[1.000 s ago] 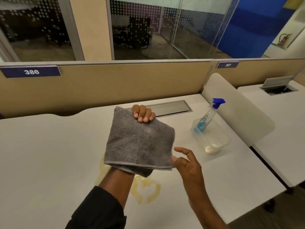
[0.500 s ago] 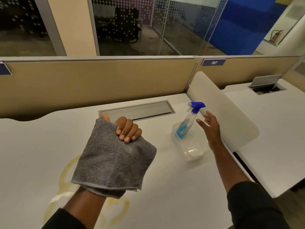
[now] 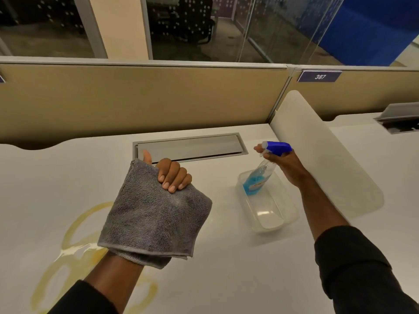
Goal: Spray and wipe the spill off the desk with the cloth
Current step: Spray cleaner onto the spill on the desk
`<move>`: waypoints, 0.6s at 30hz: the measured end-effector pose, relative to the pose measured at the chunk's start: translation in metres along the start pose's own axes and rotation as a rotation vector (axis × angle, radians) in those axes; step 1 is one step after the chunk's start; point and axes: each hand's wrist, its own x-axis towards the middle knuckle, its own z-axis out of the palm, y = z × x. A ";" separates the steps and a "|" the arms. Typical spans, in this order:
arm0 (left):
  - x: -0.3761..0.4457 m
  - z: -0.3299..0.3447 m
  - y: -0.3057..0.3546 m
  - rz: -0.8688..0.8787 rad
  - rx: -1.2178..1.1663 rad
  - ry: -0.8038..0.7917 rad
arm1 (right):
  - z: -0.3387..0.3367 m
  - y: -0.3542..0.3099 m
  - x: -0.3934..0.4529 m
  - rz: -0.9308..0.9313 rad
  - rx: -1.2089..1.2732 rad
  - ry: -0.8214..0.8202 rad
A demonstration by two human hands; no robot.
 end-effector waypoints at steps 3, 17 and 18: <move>-0.004 0.003 0.004 0.021 -0.007 0.089 | 0.005 0.001 -0.002 -0.062 -0.004 0.021; -0.032 0.062 0.055 -0.003 0.073 0.234 | 0.063 -0.177 -0.114 -0.516 0.112 0.191; -0.036 0.067 0.061 -0.011 0.089 0.237 | 0.076 -0.189 -0.129 -0.540 0.128 0.178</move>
